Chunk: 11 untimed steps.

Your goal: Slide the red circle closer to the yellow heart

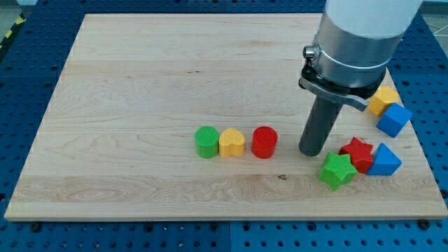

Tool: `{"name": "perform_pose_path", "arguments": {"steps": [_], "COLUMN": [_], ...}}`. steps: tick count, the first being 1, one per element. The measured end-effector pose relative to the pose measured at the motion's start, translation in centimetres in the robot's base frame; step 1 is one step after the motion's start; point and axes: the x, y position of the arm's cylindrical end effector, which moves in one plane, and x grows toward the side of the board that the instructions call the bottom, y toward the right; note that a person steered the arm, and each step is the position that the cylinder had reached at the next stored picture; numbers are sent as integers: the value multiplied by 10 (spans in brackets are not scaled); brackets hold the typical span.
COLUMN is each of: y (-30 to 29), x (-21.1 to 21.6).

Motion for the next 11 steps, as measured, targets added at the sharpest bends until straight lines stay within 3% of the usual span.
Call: {"name": "perform_pose_path", "arguments": {"steps": [11], "y": [-44], "x": [0]}}
